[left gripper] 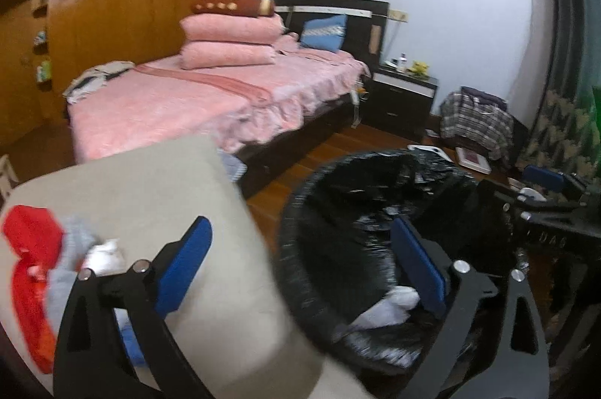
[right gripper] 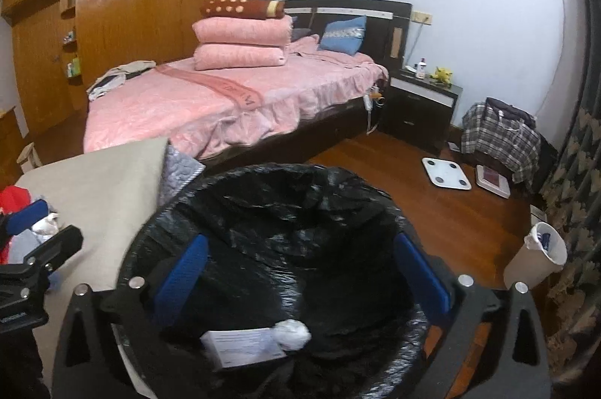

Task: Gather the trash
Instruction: 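Carry the box and tissue ball over the black bin and open both tools, then return both tools to the pile and grasp the grey cloth with the right tool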

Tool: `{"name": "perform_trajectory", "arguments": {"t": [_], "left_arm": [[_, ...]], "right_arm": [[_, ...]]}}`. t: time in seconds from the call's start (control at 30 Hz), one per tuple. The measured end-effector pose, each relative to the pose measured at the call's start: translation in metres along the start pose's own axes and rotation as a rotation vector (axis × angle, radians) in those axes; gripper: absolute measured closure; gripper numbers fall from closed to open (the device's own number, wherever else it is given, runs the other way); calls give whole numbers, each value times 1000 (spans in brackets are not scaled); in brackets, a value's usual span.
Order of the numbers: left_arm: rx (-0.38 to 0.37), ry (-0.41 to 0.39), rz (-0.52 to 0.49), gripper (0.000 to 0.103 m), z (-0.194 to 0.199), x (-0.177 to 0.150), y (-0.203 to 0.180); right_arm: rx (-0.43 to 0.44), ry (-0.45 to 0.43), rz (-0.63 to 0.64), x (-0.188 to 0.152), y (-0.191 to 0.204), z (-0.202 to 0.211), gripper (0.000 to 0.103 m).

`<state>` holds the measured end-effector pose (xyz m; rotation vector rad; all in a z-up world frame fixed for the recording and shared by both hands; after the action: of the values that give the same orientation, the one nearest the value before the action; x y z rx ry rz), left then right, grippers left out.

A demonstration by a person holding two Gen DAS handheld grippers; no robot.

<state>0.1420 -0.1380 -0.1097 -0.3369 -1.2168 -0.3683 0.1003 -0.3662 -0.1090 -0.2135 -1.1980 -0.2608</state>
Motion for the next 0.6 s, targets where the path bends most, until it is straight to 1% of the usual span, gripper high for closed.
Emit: {"name": "perform_trajectory", "arguments": {"t": [0.03, 0.27, 0.43, 0.6], "left_arm": [[11, -5, -2, 8, 4, 3, 6], [166, -41, 9, 7, 51, 8, 61], [287, -53, 10, 7, 82, 5, 106], [383, -46, 45, 7, 103, -4, 146]], "right_arm": [[10, -4, -2, 2, 5, 1, 6], [112, -23, 0, 9, 55, 10, 6], [205, -31, 35, 11, 105, 13, 6], [300, -30, 53, 9, 153, 18, 6]]}}
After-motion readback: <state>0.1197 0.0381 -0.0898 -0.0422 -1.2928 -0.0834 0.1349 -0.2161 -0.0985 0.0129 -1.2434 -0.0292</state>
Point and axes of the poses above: each gripper's, at about its wrist camera, not at the fingertips, and z roughly against the way its jaws point, y to its left, x to its top, the point moved 2 cm from there along -z, roughly the way its jaws point, and after that the axes turned 14 degrees about -y, right-handed, at the moved point
